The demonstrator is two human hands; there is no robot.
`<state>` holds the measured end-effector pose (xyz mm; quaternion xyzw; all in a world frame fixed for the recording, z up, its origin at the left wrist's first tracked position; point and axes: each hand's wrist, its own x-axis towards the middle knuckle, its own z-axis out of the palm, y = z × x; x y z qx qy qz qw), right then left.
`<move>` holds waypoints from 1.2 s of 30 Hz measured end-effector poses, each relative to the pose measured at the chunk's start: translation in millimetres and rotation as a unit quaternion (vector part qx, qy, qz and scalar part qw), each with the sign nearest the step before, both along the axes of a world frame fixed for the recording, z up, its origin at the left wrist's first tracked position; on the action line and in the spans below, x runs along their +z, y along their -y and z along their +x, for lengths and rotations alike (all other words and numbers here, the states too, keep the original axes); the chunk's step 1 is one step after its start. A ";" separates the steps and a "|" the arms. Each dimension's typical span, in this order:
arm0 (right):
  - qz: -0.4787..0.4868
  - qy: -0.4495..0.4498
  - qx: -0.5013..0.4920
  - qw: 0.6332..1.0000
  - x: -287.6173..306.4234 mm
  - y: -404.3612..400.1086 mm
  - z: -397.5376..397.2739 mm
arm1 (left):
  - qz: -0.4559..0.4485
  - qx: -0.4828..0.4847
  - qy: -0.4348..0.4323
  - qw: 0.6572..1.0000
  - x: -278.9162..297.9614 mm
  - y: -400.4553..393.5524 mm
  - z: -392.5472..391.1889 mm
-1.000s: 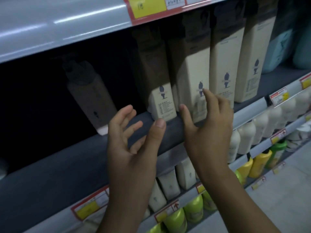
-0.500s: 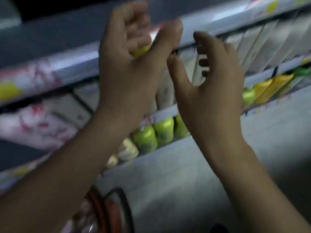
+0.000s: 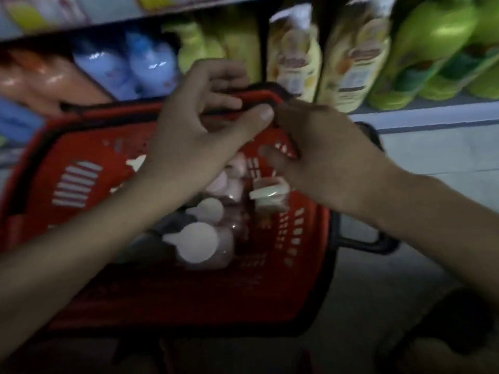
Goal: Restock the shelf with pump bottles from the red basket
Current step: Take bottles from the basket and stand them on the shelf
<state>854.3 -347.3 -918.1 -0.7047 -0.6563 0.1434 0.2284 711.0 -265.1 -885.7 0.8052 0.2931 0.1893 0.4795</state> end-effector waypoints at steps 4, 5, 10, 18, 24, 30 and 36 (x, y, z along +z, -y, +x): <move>-0.070 0.066 0.051 0.994 -20.9 -10.7 -31.3 | 0.005 0.110 -0.037 0.993 -36.4 -13.8 -75.4; -0.092 0.090 0.066 0.989 -24.3 -12.9 -35.0 | -0.006 0.111 -0.039 0.993 -39.7 -14.3 -77.5; -0.240 0.263 0.144 0.923 -26.5 -2.0 -45.8 | -0.040 0.083 -0.070 0.993 -38.7 -9.3 -121.6; -0.190 0.433 0.129 0.872 -54.5 -2.1 -61.6 | -0.002 0.069 -0.088 0.994 -19.9 -24.9 -100.2; -0.243 0.278 0.062 0.927 -53.1 -6.7 -71.0 | 0.019 0.070 -0.097 0.993 -14.9 -16.4 -104.8; -0.172 0.209 -0.003 0.963 -27.9 2.5 -66.7 | 0.025 0.088 -0.067 0.994 -0.3 -12.4 -125.1; -0.020 0.000 -0.164 0.986 76.3 26.3 -50.5 | 0.024 0.034 -0.005 0.999 44.3 7.6 -108.3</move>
